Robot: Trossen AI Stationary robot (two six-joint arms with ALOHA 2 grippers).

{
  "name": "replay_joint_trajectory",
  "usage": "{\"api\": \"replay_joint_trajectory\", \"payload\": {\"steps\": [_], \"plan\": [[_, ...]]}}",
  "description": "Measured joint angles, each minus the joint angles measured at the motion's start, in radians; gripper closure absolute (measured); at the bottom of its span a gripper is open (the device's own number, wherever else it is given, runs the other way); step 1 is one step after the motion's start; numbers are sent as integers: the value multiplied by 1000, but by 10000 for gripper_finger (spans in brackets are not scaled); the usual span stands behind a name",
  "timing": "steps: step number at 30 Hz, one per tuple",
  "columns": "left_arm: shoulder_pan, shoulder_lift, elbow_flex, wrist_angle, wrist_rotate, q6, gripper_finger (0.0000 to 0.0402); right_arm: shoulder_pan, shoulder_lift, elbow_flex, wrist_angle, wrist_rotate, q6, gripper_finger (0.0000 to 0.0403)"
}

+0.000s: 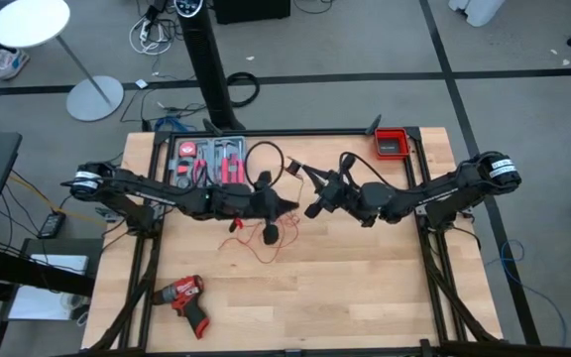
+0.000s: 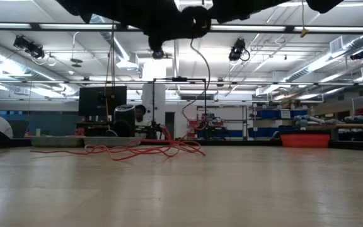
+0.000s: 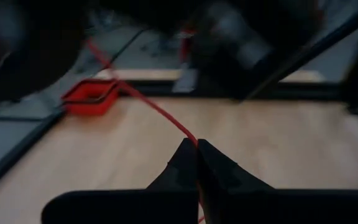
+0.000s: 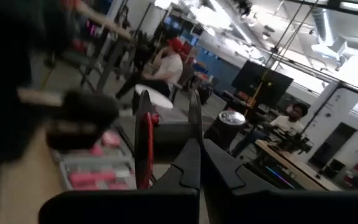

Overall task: Coil cords
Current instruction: Uncoil the red wire

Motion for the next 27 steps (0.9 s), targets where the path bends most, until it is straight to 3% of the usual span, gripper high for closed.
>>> {"api": "replay_joint_trajectory", "payload": {"steps": [5, 11, 16, 27], "plan": [[0, -18, 0, 70, 132, -57, 401, -13, 0, 0, -157, 14, -26, 403], [0, -73, 0, 39, 112, -59, 401, 3, 0, 0, -245, 66, -56, 403], [0, -123, 0, 0, 53, -9, 401, 29, 0, 0, -262, 99, -113, 403], [0, -245, 0, -302, -281, 47, 401, 89, 0, 0, -259, 172, -173, 403]]}}
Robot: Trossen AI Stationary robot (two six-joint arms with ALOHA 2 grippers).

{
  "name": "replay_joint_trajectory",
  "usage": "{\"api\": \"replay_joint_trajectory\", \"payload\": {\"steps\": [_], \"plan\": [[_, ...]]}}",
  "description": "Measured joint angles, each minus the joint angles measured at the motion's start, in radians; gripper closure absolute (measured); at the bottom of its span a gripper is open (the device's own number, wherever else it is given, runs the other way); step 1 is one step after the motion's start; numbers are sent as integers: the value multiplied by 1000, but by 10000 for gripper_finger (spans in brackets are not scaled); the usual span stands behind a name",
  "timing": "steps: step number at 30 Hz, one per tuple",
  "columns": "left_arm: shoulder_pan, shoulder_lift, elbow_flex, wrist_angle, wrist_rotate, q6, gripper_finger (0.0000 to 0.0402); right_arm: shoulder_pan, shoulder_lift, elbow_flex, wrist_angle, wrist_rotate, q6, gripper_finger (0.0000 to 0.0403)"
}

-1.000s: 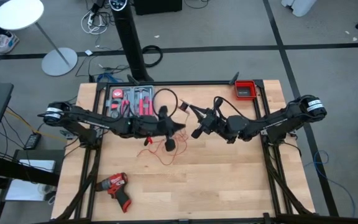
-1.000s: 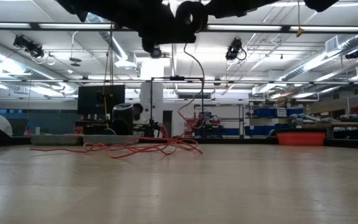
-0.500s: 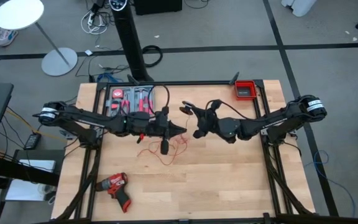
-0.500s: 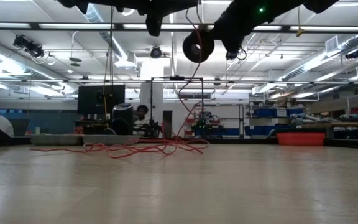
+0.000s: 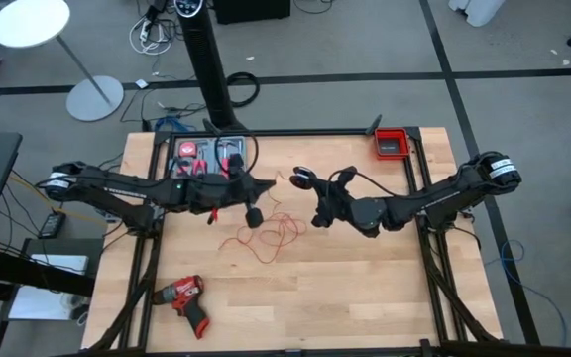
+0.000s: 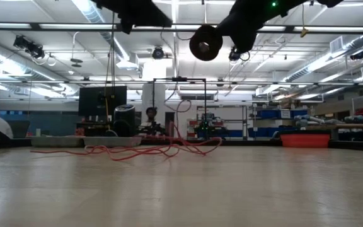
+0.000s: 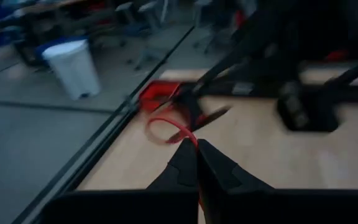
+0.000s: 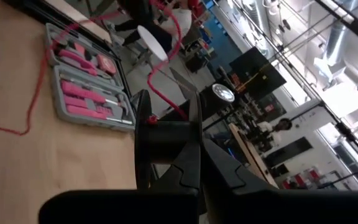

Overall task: Coil cords
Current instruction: Uncoil the red wire

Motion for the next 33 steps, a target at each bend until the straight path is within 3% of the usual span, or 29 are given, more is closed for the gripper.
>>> {"api": "replay_joint_trajectory", "payload": {"steps": [9, 17, 24, 33], "plan": [[0, 0, 0, -79, -120, 28, 401, 67, 0, 0, 6, -5, -161, 403], [8, 0, 0, -130, -155, -9, 401, 119, 0, 0, 190, -82, -155, 403], [6, 24, 0, -114, -60, -36, 401, 105, 0, 0, 348, -133, -94, 403], [-19, 150, 0, 91, 117, -81, 401, 1, 0, 0, 424, -142, 16, 403]]}}
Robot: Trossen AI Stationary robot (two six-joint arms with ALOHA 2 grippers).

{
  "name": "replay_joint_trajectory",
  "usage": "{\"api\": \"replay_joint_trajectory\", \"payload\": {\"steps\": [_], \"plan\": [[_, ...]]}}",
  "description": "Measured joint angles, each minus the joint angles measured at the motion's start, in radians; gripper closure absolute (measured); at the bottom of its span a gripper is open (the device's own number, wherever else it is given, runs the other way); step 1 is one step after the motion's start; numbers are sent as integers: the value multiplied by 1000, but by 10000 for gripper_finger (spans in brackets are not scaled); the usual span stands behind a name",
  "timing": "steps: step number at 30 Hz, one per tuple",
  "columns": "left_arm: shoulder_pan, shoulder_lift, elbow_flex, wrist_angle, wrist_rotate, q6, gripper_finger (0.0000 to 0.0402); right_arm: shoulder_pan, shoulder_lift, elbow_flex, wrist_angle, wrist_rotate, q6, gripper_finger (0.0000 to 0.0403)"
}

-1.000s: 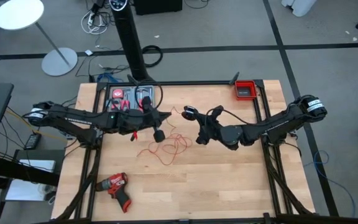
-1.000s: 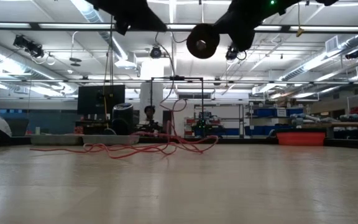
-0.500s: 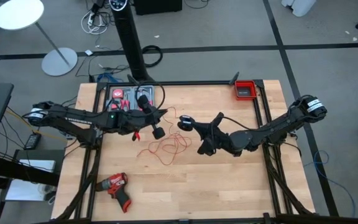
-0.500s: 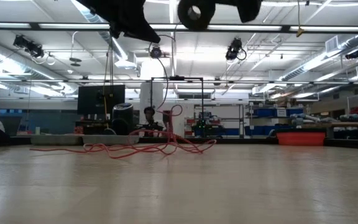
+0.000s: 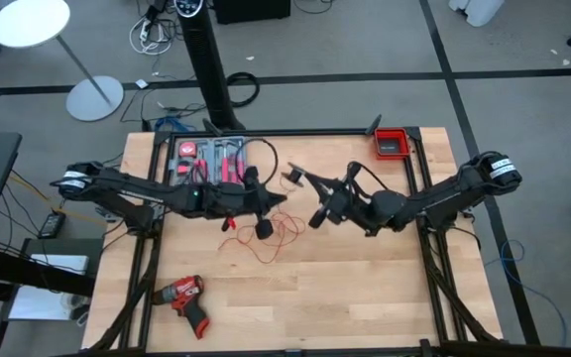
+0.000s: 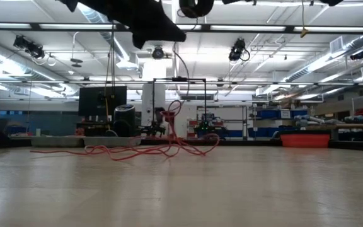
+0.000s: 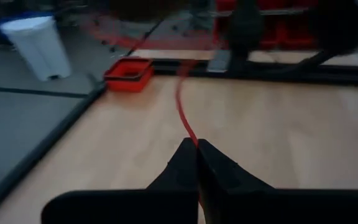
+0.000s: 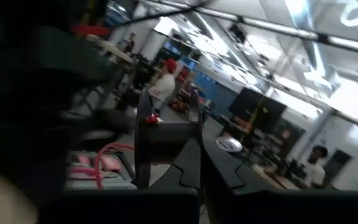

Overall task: Coil cords
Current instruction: Uncoil the red wire

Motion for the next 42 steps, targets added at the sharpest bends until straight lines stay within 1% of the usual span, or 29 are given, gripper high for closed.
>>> {"api": "replay_joint_trajectory", "payload": {"steps": [2, 8, 16, 20, 25, 33, 38, 42], "plan": [[-10, 30, 0, 33, 26, -6, 401, -24, 0, 0, -1, 14, 5, 403], [-27, 81, 0, 109, 33, -7, 400, -82, 0, 0, -5, 67, -5, 403], [-27, 83, 0, 184, 90, -29, 400, -134, 0, 0, -36, 83, -10, 403], [-27, 82, 0, 210, 97, -30, 400, -151, 0, 0, -47, 87, -15, 403], [-27, 82, 0, 228, 149, -62, 400, -166, 0, 0, -83, 106, -35, 403], [-26, 82, 0, 232, 153, -52, 400, -164, 0, 0, -126, 109, -57, 403], [-11, 82, 0, 156, 116, -51, 400, -112, 0, 0, -216, 121, -176, 403], [5, 82, 0, 84, 84, -51, 400, -58, 0, 0, -247, 151, -225, 403]]}}
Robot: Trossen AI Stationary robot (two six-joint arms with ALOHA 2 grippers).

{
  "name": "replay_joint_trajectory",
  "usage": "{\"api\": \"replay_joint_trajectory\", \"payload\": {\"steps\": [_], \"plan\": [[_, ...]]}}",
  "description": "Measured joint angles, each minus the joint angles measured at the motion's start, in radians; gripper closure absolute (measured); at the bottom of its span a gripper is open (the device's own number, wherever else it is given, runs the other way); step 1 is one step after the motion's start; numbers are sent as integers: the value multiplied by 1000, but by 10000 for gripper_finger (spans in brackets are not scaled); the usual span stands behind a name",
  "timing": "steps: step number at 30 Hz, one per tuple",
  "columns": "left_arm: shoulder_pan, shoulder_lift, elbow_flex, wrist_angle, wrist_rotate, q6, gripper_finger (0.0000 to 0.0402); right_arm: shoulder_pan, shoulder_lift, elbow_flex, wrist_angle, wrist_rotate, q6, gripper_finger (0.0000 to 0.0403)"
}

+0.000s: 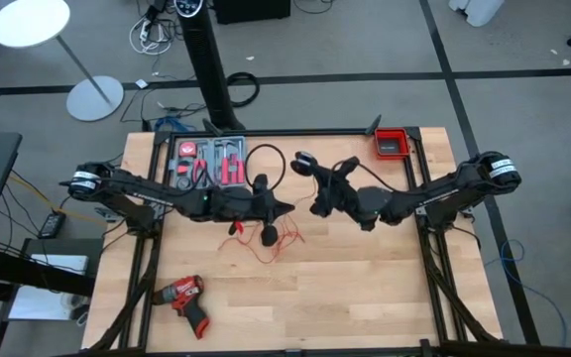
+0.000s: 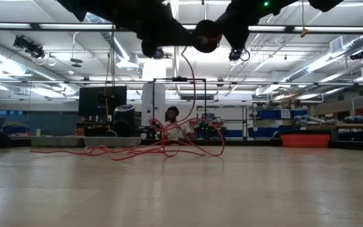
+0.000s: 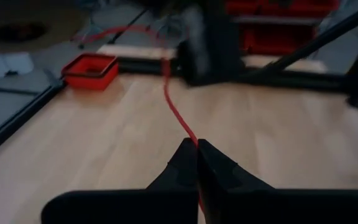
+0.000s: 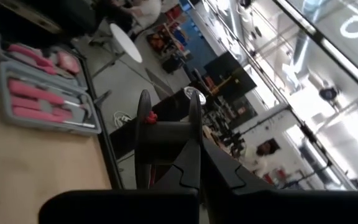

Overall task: Coil cords
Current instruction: Uncoil the red wire

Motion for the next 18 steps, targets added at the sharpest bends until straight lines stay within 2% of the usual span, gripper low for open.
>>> {"api": "replay_joint_trajectory", "payload": {"steps": [8, 18], "plan": [[30, 0, 0, -106, -69, 8, 400, 100, 0, 0, 12, 17, -73, 403], [68, -1, 0, -180, -217, 56, 400, 202, 0, 0, 7, 34, -145, 403]]}}
